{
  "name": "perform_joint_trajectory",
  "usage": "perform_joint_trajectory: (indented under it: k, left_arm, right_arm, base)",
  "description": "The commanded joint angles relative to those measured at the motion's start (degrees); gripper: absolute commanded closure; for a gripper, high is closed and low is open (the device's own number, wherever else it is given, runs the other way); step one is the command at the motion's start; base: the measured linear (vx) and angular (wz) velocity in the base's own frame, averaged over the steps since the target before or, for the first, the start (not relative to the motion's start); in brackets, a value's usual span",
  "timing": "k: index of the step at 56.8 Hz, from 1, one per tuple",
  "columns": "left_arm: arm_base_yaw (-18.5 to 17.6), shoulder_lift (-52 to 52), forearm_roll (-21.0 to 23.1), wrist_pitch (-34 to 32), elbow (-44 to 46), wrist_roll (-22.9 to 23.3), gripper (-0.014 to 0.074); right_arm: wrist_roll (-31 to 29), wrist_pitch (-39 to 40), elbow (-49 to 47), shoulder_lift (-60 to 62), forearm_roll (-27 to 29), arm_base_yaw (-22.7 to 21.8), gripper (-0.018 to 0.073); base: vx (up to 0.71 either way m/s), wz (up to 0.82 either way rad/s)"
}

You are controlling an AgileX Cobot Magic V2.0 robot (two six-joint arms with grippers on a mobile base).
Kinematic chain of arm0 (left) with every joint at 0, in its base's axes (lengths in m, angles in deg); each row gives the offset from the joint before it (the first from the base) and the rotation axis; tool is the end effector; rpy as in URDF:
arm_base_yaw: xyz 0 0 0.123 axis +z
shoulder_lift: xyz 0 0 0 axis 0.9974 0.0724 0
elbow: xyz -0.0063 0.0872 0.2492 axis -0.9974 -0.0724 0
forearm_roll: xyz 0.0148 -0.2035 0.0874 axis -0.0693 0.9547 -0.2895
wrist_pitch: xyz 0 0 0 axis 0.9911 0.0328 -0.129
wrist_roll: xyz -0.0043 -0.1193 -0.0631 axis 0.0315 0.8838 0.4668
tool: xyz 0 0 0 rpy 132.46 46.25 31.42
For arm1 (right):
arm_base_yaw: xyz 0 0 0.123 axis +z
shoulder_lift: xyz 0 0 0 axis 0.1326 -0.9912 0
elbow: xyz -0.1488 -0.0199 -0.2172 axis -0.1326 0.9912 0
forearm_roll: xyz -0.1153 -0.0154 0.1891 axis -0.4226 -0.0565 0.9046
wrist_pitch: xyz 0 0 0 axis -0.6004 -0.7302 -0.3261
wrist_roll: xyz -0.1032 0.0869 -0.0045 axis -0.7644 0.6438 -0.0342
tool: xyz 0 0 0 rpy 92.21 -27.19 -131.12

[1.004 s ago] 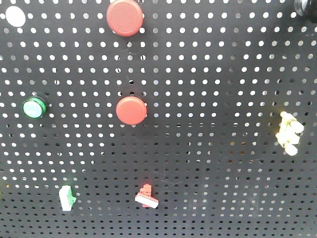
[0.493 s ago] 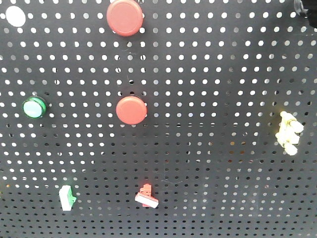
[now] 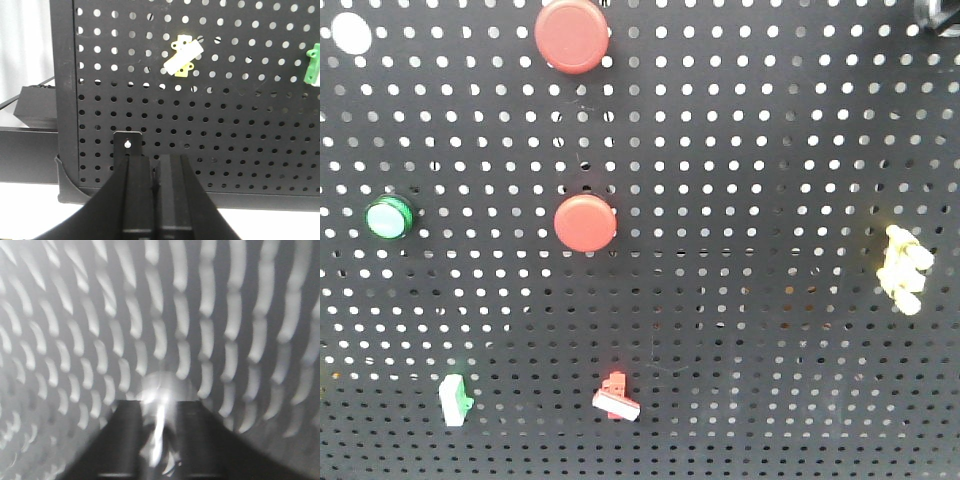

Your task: Rotate knob clockwise with right arm

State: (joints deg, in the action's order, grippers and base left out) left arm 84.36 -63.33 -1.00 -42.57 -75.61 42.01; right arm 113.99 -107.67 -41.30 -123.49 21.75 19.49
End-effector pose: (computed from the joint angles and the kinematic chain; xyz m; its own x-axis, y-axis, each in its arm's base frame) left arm 0.0909 -0.0030 0.2036 0.0334 -0.0903 -0.9954 0.0343 0.9954 -0.0892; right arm 0.1968 0.0623 0.5174 -0.1147 0.7224 -0.6819 -0.1917 0.6575 0.7287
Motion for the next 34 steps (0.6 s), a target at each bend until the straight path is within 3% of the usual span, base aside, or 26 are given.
perform_joint_trajectory:
  k: [1,7,14,20,25,34]
  left_arm:
    - [0.1,0.0,0.5,-4.7,-0.7,0.3,0.0603]
    - [0.1,0.0,0.5,-4.7,-0.7,0.3,0.0603]
    - [0.1,0.0,0.5,-4.7,-0.7,0.3,0.0603]
    - [0.1,0.0,0.5,-4.7,-0.7,0.3,0.0603]
    - [0.1,0.0,0.5,-4.7,-0.7,0.3,0.0603]
    - [0.1,0.0,0.5,-4.7,-0.7,0.3,0.0603]
  right_arm:
    - [-2.1,0.1,-1.5,1.9,-1.9,-0.5,0.0183]
    - [-9.2,-5.0,-1.4,4.8,-0.5,-0.5,0.0188]
    - [-22.9,-9.2,-1.4,8.6,4.2,-0.5,0.0257]
    - [-34.9,-13.3,-1.4,11.8,8.5,-0.5,0.0398]
    - [-42.7,-17.5,-1.4,14.5,11.4,-0.5,0.0565]
    - [-52.2,-15.9,6.3,21.6,13.4,-0.5,0.0571]
  base:
    - [0.0,0.0]
    - [0.0,0.0]
    - [0.0,0.0]
    - [0.0,0.0]
    - [0.0,0.0]
    - [0.0,0.0]
